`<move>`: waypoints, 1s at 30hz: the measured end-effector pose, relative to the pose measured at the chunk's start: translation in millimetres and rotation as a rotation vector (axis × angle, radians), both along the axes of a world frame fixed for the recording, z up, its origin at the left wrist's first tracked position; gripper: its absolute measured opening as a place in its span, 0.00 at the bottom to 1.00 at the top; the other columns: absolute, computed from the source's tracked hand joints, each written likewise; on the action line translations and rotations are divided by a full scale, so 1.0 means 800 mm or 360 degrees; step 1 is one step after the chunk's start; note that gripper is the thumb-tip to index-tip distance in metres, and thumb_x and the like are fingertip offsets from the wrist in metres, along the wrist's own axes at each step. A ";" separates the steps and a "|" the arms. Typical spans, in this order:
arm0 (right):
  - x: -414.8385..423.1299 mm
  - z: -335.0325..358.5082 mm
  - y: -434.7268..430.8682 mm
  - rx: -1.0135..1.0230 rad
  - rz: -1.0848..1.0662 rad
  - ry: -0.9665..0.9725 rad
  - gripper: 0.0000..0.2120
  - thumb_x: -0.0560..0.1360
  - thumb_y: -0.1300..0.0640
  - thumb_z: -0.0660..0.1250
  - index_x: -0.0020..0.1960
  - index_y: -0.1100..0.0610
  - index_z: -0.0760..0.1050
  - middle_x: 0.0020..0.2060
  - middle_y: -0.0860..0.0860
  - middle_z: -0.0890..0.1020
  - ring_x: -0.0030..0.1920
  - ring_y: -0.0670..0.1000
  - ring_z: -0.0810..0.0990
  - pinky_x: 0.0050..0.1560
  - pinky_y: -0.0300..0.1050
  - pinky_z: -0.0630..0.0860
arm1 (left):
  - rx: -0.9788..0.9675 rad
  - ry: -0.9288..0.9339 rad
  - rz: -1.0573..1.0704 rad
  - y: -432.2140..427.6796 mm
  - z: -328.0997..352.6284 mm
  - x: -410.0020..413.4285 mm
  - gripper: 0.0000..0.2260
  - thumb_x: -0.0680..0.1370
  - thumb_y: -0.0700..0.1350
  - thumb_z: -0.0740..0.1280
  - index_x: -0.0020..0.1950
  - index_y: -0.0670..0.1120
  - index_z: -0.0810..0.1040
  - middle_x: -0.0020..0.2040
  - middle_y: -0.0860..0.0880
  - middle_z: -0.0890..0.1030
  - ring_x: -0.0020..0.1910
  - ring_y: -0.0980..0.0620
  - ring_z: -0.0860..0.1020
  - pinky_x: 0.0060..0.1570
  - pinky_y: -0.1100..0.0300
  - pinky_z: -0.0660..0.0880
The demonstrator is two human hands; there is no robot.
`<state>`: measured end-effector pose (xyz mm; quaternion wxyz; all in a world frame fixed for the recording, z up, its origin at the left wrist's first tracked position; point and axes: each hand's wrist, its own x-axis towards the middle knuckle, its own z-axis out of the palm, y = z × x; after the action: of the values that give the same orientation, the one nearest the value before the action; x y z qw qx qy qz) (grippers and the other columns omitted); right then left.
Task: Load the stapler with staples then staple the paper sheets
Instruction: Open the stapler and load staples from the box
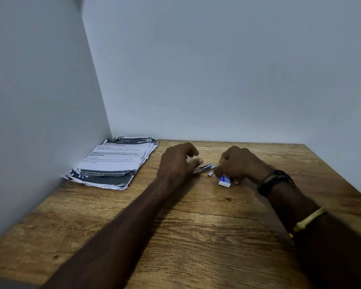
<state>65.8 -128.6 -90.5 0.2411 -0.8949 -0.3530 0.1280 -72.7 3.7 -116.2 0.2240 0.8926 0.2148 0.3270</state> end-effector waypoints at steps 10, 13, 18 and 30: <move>0.006 0.001 0.002 0.1045 -0.0149 0.1037 0.12 0.72 0.57 0.79 0.42 0.63 0.79 0.33 0.58 0.86 0.26 0.52 0.84 0.29 0.42 0.82 | -0.0512 -0.0387 -0.0033 -0.028 0.011 0.007 0.06 0.75 0.48 0.73 0.44 0.47 0.83 0.39 0.51 0.86 0.40 0.52 0.85 0.46 0.46 0.83; -0.003 -0.001 0.006 0.1139 -0.0129 0.1186 0.13 0.74 0.56 0.77 0.43 0.64 0.76 0.36 0.62 0.85 0.27 0.54 0.85 0.27 0.42 0.82 | -0.0770 -0.0417 -0.0068 -0.028 0.007 0.007 0.09 0.73 0.49 0.76 0.42 0.44 0.82 0.37 0.47 0.86 0.39 0.48 0.87 0.46 0.47 0.84; -0.016 -0.003 0.012 0.1189 -0.0026 0.1276 0.14 0.75 0.55 0.77 0.45 0.65 0.77 0.30 0.58 0.86 0.28 0.54 0.86 0.28 0.42 0.83 | -0.1364 -0.0609 -0.0142 -0.026 0.008 0.004 0.12 0.71 0.41 0.79 0.46 0.38 0.79 0.45 0.33 0.85 0.39 0.41 0.85 0.46 0.46 0.84; -0.022 -0.008 0.018 0.1212 0.0143 0.1373 0.16 0.75 0.53 0.76 0.51 0.65 0.79 0.38 0.63 0.87 0.33 0.54 0.88 0.32 0.41 0.83 | -0.1791 -0.0825 -0.0127 -0.016 0.013 0.003 0.09 0.70 0.32 0.77 0.45 0.34 0.79 0.37 0.36 0.83 0.29 0.47 0.83 0.34 0.58 0.84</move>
<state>48.1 -113.8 -96.5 0.6627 -0.5960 -0.2816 0.3555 -70.4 -8.8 -105.5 0.7173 0.5366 0.2592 0.3611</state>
